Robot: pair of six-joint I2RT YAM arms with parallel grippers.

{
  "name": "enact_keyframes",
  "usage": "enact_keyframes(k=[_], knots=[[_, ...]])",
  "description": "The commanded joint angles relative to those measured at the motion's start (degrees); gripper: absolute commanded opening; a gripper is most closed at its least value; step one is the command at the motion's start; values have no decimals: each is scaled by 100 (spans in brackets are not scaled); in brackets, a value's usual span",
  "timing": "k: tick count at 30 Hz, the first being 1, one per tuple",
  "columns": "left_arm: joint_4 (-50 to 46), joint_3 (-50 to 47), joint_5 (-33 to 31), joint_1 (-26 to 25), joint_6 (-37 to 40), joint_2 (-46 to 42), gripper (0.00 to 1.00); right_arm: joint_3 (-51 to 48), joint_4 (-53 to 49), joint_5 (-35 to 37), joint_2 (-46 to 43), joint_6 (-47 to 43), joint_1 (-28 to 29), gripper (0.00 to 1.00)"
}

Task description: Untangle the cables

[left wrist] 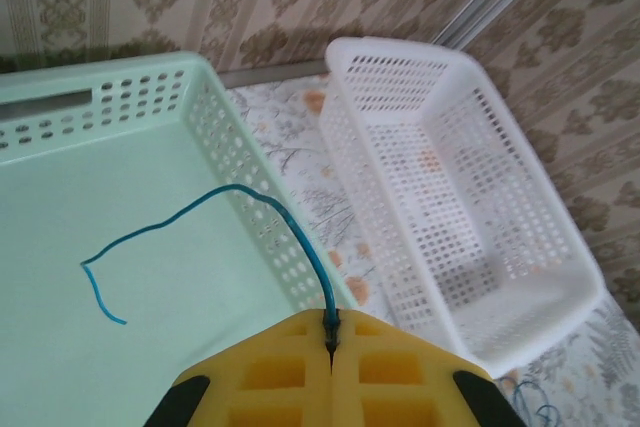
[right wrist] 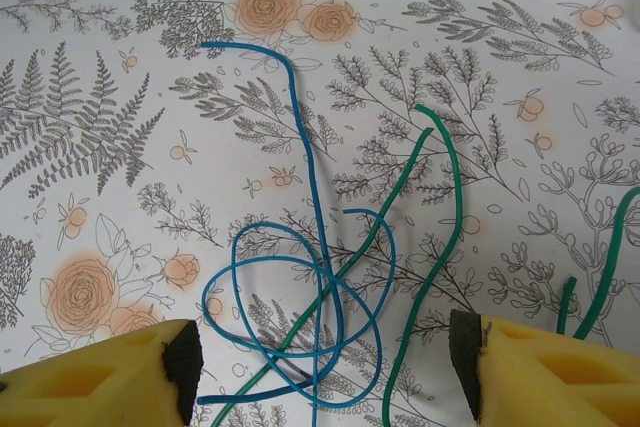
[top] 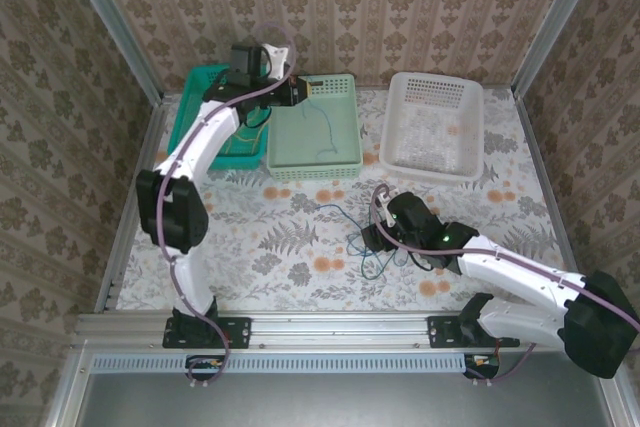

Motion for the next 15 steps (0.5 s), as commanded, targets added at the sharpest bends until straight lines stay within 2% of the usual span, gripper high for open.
enact_keyframes(k=[1, 3, 5, 8, 11, 15], knots=[[-514, 535, -185, -69, 420, 317, 0, -91, -198, 155, -144, 92, -58, 71], [-692, 688, -293, -108, 462, 539, 2, -91, -210, 158, -157, 93, -74, 71], [-934, 844, -373, -159, 512, 742, 9, -82, -216, 156, -158, 81, -76, 71], [-1342, 1047, -572, -255, 650, 964, 31, -82, -217, 156, -153, 79, -85, 71], [-1496, 997, -889, -360, 726, 896, 61, -75, -234, 154, -155, 77, -93, 71], [-1338, 542, -1289, -534, 889, 356, 80, -41, -336, 146, -166, 178, -135, 72]])
